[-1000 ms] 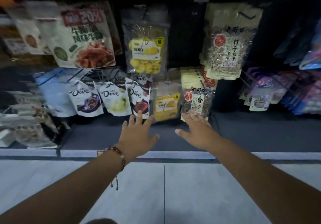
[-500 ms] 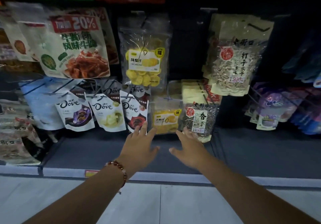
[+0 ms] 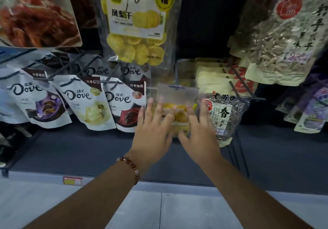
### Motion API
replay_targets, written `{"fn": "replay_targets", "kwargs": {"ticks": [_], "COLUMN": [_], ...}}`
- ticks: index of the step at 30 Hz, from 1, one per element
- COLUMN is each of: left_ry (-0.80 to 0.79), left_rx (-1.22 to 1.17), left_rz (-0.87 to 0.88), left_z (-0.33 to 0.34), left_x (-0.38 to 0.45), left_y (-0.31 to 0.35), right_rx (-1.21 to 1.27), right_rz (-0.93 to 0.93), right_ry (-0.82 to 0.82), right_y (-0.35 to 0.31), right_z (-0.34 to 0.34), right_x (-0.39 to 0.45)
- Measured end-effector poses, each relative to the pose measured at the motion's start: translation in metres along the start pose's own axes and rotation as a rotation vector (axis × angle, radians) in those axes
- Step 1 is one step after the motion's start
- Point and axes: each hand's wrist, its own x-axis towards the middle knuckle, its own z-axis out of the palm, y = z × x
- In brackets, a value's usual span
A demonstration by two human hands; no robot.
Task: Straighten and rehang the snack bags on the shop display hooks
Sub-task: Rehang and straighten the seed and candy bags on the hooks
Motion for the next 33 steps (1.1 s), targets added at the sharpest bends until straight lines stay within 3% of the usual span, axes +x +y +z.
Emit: {"fn": "replay_targets", "kwargs": {"ticks": [11,13,16,19,23,25,30,33], "left_ry": [-0.144,-0.127,0.039,0.098,-0.074,-0.142,-0.226,-0.313], "left_rx": [-0.024,-0.071,-0.412,-0.826,-1.139,-1.277,-1.301,-1.135], "left_rz": [-0.083,-0.082,-0.190,-0.405,-0.652,-0.649,-0.576,-0.529], "left_z": [0.034,0.047,0.054,0.050,0.038,0.038,0.051,0.035], "left_x": [0.060,0.060,0.048,0.042,0.054,0.057,0.052,0.042], "left_y": [-0.013,-0.020,-0.026,-0.033,-0.041,-0.042,-0.039,-0.040], "right_rx": [-0.164,-0.155,0.050,0.516,0.803,0.902,1.061,0.945], "right_rz": [0.101,0.066,0.102,0.330,0.508,0.559,0.458,0.422], "right_ry": [-0.084,-0.029,0.098,0.149,0.149,0.140,0.183,0.121], "right_y": [0.009,0.012,0.016,0.012,-0.001,-0.009,-0.018,-0.013], "right_z": [0.020,0.022,0.025,0.030,0.032,0.027,0.016,0.007], "right_x": [0.059,0.061,0.054,0.053,0.065,0.071,0.065,0.056]}}
